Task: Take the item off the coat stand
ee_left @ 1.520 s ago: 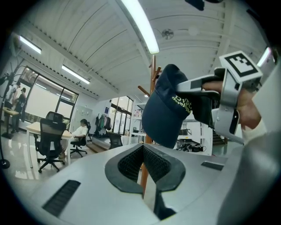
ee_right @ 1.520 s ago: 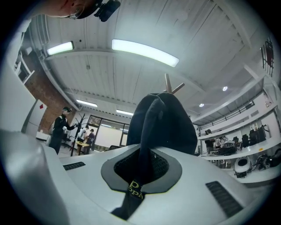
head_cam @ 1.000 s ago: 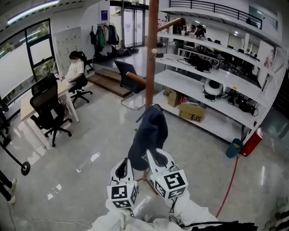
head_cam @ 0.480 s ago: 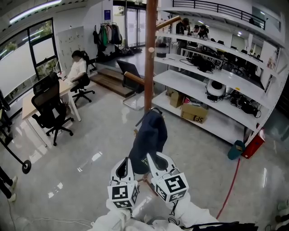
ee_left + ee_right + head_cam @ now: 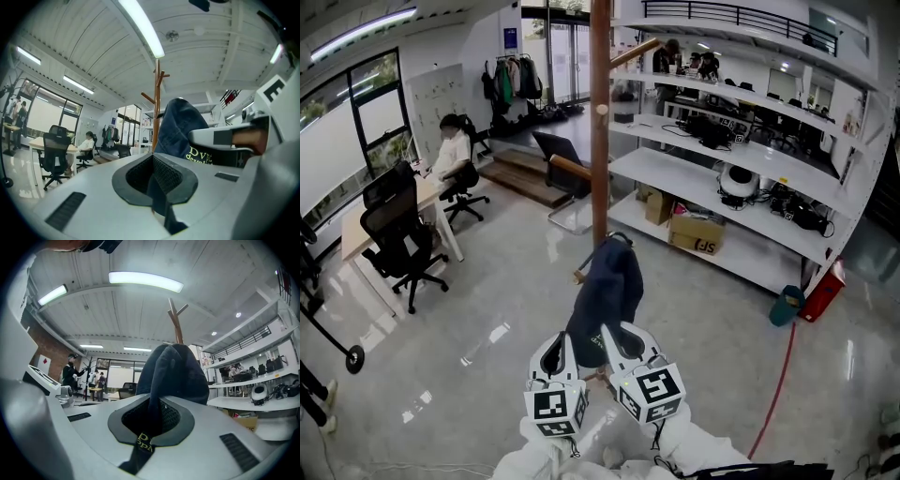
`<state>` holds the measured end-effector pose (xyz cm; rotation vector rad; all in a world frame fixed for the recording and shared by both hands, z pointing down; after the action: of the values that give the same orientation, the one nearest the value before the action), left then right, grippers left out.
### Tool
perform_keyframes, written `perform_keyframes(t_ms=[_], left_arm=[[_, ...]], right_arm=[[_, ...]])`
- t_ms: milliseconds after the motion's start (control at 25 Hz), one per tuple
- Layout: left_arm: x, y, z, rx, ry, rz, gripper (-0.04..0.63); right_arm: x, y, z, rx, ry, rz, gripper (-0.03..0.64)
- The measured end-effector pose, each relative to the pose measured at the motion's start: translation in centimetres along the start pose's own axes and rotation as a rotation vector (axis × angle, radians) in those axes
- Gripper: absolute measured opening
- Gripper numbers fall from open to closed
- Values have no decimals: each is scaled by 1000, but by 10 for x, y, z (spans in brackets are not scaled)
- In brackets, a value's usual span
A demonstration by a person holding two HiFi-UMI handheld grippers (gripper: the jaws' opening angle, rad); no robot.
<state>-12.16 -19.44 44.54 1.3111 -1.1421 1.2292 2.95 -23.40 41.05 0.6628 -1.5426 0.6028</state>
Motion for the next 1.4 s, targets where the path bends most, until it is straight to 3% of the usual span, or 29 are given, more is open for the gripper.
perform_keyframes(t_ms=[480, 720, 1200, 1400], left_arm=[[0, 11, -54, 17, 2, -13, -11], [3, 16, -89, 36, 13, -86, -12], [-3, 0, -121, 49, 9, -82, -11], [-6, -5, -120, 19, 26, -41, -12]], right_arm=[[7, 46, -28, 35, -2, 25, 14], [9, 75, -54, 54, 19, 7, 14], [1, 93, -88, 59, 16, -7, 14], [-1, 92, -94, 55, 21, -11, 14]])
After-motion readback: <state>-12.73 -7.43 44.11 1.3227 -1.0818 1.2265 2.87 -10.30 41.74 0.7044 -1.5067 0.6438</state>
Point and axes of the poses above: the fingertips, and each gripper's own axes: z forward along the fingers, y to its left, x out of its underside, the point moved 9 cm from there along -z, backward along the fingers, and after that the axes turned 1 degree about -x, right-handed, at the moved point
